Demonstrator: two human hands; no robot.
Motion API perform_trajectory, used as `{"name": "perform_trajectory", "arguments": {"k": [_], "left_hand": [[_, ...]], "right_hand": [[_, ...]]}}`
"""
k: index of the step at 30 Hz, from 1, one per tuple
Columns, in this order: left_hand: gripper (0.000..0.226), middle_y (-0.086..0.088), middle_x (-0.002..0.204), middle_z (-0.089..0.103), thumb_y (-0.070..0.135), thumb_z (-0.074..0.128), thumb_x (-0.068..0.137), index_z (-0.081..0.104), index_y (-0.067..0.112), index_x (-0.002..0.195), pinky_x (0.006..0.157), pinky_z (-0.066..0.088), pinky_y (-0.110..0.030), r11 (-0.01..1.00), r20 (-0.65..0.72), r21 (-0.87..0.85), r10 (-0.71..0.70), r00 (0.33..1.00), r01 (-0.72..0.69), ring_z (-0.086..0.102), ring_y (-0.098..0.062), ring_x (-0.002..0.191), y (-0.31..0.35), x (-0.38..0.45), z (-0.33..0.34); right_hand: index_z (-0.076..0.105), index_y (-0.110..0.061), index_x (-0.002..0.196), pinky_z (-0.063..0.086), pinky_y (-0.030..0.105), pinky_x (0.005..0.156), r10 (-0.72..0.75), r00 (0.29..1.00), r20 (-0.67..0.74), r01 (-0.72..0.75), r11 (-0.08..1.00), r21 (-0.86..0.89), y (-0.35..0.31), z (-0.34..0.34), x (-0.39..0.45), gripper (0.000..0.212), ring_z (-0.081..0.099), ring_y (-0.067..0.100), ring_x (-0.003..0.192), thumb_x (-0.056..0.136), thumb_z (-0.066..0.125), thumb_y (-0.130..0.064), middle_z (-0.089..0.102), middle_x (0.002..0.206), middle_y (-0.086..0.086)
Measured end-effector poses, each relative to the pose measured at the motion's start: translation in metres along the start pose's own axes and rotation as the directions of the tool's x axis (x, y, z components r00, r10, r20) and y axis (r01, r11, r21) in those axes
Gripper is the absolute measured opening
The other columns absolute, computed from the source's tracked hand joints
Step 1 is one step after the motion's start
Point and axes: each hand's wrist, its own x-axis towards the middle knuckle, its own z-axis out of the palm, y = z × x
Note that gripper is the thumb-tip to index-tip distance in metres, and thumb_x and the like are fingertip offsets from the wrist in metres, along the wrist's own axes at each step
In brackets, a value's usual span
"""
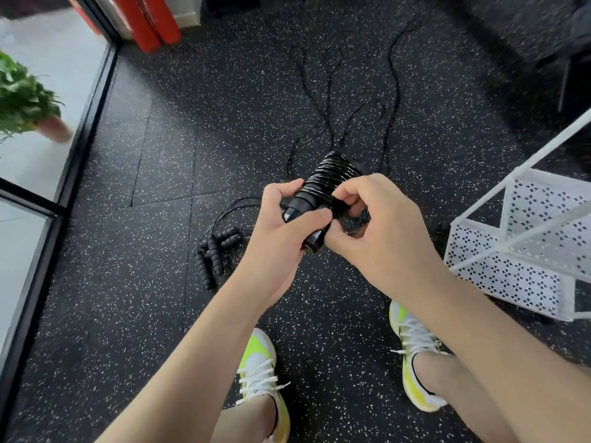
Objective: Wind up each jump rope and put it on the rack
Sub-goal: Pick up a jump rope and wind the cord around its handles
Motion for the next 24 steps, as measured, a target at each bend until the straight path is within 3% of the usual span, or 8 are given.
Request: {"name": "perform_trajectory", "arguments": {"k": [6, 9, 12, 18, 24], "left_hand": [[0.043, -0.007, 0.112, 0.072, -0.006, 0.065, 0.092, 0.052, 0.016, 0.126, 0.080, 0.058, -0.034, 0.996, -0.027, -0.089, -0.006, 1.000, 0.003, 0.071, -0.020, 0.094, 0.003, 0.001, -0.003], [0.047, -0.014, 0.123, 0.069, -0.004, 0.065, 0.092, 0.050, 0.013, 0.133, 0.092, 0.055, -0.047, 0.991, -0.044, -0.131, -0.010, 0.999, 0.004, 0.069, -0.029, 0.104, 0.003, 0.001, -0.002], [0.047, -0.017, 0.126, 0.067, -0.003, 0.064, 0.093, 0.049, 0.010, 0.135, 0.100, 0.052, -0.055, 0.984, -0.054, -0.178, -0.028, 0.998, 0.018, 0.069, -0.034, 0.108, 0.003, 0.001, -0.001], [0.046, -0.013, 0.119, 0.071, -0.001, 0.064, 0.091, 0.051, 0.010, 0.134, 0.087, 0.050, -0.050, 0.978, -0.045, -0.207, -0.044, 0.998, 0.034, 0.071, -0.032, 0.099, 0.005, 0.000, 0.000], [0.036, -0.014, 0.120, 0.071, 0.001, 0.061, 0.096, 0.051, 0.010, 0.129, 0.086, 0.056, -0.047, 0.974, -0.040, -0.224, -0.044, 0.998, 0.034, 0.073, -0.029, 0.097, 0.004, -0.001, 0.003]], "right_hand": [[0.056, -0.016, 0.126, 0.037, 0.007, 0.085, -0.022, 0.999, 0.044, 0.017, 0.994, 0.108, 0.002, 0.011, -0.005, 0.030, 0.050, -0.004, 0.101, 0.097, 0.061, -0.014, 0.046, 0.117, -0.010], [0.054, -0.015, 0.132, 0.041, 0.012, 0.090, -0.020, 0.999, 0.027, 0.015, 0.986, 0.166, 0.004, 0.017, -0.006, 0.031, 0.053, 0.003, 0.105, 0.101, 0.057, -0.014, 0.045, 0.125, -0.007], [0.058, -0.018, 0.130, 0.050, 0.021, 0.084, 0.007, 1.000, -0.005, -0.006, 0.972, 0.234, 0.005, 0.019, -0.006, 0.031, 0.057, 0.013, 0.095, 0.100, 0.060, -0.014, 0.047, 0.123, -0.005], [0.066, -0.022, 0.124, 0.052, 0.021, 0.082, 0.076, 0.997, -0.033, -0.056, 0.909, 0.413, 0.002, 0.017, -0.003, 0.030, 0.060, 0.008, 0.089, 0.096, 0.067, -0.012, 0.054, 0.119, -0.004], [0.066, -0.019, 0.121, 0.051, 0.018, 0.080, 0.119, 0.991, -0.064, -0.080, 0.901, 0.427, -0.003, 0.018, -0.004, 0.024, 0.058, 0.004, 0.091, 0.098, 0.067, -0.016, 0.055, 0.117, -0.003]]}}
